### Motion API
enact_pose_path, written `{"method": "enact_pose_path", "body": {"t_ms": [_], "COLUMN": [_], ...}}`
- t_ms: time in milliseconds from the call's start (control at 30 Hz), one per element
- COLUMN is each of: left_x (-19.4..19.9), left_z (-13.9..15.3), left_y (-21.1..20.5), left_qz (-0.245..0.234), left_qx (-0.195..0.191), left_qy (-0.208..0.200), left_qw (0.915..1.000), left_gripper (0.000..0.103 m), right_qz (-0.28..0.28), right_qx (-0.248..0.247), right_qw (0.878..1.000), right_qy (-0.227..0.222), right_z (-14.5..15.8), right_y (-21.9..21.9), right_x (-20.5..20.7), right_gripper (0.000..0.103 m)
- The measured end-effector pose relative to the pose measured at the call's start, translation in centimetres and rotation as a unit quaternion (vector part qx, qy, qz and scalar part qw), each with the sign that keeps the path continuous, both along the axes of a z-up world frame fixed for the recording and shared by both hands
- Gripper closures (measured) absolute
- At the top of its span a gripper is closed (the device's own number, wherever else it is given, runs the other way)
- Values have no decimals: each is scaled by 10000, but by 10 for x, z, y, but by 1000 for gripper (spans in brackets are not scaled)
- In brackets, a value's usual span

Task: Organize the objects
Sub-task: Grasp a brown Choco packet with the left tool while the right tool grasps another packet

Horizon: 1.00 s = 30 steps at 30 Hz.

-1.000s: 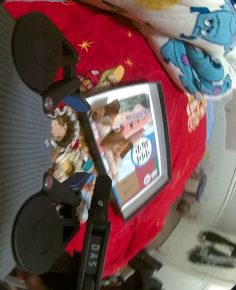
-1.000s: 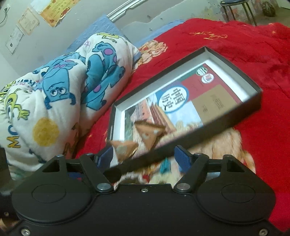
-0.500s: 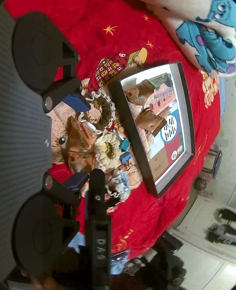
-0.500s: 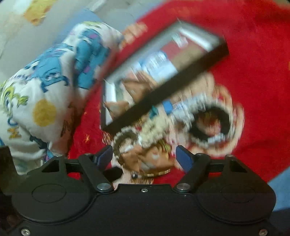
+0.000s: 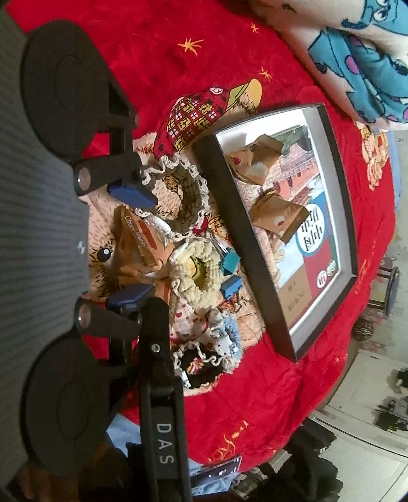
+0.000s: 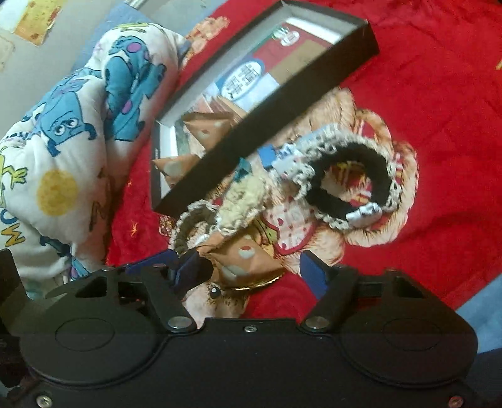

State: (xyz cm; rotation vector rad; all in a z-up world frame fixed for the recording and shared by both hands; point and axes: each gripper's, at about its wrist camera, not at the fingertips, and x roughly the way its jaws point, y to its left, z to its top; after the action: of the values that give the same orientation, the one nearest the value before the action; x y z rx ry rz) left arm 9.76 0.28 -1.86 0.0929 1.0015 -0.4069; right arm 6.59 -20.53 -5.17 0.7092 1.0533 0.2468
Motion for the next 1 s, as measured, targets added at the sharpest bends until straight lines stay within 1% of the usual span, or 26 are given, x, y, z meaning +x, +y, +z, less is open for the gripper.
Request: {"method": "enact_pose_path", "body": {"t_ms": [100,200,300,367,433,500,567,700,800,900,933,1000], "left_x": [3,5,7,6,7,6,5,5,4,4,4,4], "left_z": [-4,-8,-13,-15,-21,-23,-23,-22,-21,-18,-17,-17], "left_y": [-3,-6,-6,-7,-13,-17,-20,-20,-19,-18,-17,-17], "left_qz": [11,27,54,51,67,42,36,68,82,88,103,111], "left_qx": [3,59,69,158,445,553,643,659,647,600,580,573], "left_qy": [55,103,223,239,242,201,139,111,97,91,83,61], "left_qw": [10000,9999,9997,9996,9987,9983,9978,9977,9978,9981,9982,9983], "left_gripper": [37,37,37,35,39,40,46,48,51,55,59,61], "right_qz": [-55,-72,-26,38,201,249,186,184,173,145,133,126], "right_qx": [16,15,-131,-255,-339,-389,-296,-223,-173,-149,-100,-109], "right_qw": [10000,10000,9999,9997,9992,9988,9993,9995,9997,9998,9999,9999], "right_qy": [31,45,0,-25,-89,-144,-131,-112,-101,-16,-15,-13], "right_z": [-5,-10,-10,-9,-7,-6,-8,-10,-11,-12,-12,-12], "right_y": [-2,-2,2,6,12,15,14,11,10,8,6,6], "right_x": [2,5,7,8,9,7,7,8,8,9,8,7], "right_gripper": [39,41,43,44,39,40,39,39,40,47,47,49]}}
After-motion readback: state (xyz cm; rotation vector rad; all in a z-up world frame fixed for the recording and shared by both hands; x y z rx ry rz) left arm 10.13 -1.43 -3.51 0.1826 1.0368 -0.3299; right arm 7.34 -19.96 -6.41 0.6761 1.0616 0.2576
